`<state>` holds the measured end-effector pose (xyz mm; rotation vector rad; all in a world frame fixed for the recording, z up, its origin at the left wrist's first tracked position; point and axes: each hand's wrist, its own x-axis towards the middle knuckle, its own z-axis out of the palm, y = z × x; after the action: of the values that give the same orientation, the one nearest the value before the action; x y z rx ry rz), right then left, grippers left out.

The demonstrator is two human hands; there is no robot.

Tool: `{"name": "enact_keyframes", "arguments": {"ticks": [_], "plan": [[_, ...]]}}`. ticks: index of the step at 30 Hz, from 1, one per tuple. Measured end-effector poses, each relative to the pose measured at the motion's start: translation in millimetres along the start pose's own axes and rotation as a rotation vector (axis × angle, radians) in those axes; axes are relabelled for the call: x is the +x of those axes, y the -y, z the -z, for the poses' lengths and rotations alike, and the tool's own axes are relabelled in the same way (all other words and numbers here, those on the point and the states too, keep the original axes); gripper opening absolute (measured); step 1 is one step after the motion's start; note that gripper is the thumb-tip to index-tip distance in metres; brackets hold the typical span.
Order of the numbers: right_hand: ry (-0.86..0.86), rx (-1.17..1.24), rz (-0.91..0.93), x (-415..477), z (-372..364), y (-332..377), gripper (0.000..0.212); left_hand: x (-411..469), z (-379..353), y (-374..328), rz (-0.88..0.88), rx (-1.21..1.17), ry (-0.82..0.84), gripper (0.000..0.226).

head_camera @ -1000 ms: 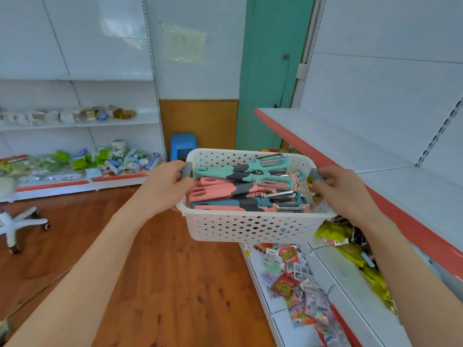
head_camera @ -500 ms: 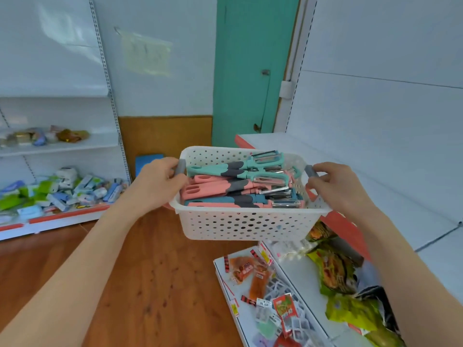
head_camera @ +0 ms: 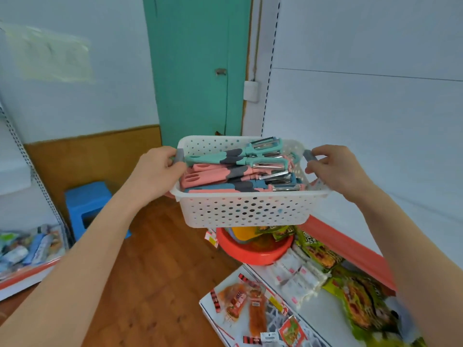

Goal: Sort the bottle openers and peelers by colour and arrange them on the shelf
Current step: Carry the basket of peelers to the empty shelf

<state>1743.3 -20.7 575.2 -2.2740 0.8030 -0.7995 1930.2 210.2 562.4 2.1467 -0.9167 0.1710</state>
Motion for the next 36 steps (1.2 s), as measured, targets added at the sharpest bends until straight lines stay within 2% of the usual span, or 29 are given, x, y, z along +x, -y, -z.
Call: {"name": "enact_keyframes", "arguments": {"ticks": [6,16,29,34,36], "plan": [[-0.078,-0.066,-0.062,72,-9,-16,0.019,87,-34,-1,-0.063,-0.079,0.061,0.016],[-0.110,-0.130,-0.108,196,-10,-70,0.018,205,-121,-16,-0.006,-0.217,0.121,0.020],[-0.017,-0.174,-0.215,258,-39,-132,0.022,248,-191,6,0.073,-0.257,0.262,0.020],[-0.026,-0.164,-0.272,257,-46,-139,0.022,251,-199,15,0.054,-0.277,0.232,0.011],[-0.049,-0.166,-0.289,252,-46,-137,0.025,255,-197,21,0.064,-0.290,0.213,0.019]]}}
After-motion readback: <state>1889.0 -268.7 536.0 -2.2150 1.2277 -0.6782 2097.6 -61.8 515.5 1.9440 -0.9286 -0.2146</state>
